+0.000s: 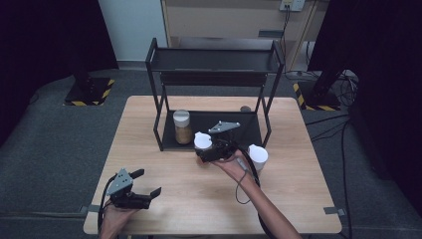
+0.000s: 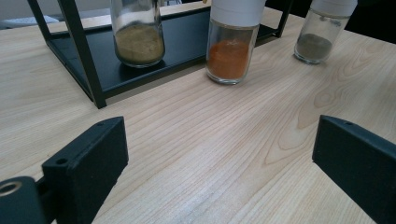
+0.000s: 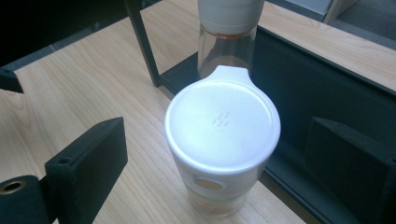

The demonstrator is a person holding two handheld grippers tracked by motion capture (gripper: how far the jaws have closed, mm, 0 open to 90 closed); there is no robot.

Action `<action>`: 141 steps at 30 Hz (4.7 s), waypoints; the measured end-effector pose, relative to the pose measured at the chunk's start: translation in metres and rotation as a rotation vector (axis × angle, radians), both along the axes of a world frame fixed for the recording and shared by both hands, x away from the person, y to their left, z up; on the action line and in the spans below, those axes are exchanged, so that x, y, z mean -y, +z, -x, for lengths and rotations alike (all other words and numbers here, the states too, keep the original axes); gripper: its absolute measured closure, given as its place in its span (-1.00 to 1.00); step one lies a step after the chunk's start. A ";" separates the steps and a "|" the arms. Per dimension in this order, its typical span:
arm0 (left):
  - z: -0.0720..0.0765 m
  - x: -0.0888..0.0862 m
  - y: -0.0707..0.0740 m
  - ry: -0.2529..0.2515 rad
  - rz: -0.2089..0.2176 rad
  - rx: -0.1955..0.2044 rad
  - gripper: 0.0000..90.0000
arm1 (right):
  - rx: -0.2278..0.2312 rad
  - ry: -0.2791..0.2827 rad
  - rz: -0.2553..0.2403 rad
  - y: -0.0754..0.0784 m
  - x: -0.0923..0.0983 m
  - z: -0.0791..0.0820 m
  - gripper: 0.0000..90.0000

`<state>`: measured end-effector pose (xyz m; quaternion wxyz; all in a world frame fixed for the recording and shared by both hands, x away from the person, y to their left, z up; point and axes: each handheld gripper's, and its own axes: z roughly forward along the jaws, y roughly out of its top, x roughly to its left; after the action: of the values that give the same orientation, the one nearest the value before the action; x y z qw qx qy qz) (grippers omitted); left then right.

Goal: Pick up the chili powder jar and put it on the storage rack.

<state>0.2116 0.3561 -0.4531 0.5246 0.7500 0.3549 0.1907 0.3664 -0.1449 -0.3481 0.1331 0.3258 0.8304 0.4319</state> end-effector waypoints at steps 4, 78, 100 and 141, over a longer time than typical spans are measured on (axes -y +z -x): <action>0.000 0.000 0.000 0.001 0.000 0.001 -0.94 | -0.010 0.001 0.014 -0.003 -0.007 -0.005 -0.84; 0.000 -0.002 -0.001 -0.003 0.009 0.003 -0.93 | 0.039 -0.071 0.086 0.033 -0.022 -0.057 -0.31; -0.002 -0.003 -0.002 -0.012 0.012 0.000 -0.93 | 0.027 -0.143 0.107 0.009 -0.040 -0.078 -0.31; -0.002 -0.003 -0.003 -0.009 0.013 -0.001 -0.93 | 0.007 -0.149 0.099 -0.008 -0.037 -0.087 -0.55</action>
<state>0.2132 0.3595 -0.4556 0.5303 0.7482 0.3528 0.1857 0.4536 -0.1076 -0.3562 0.1838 0.3783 0.8236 0.3806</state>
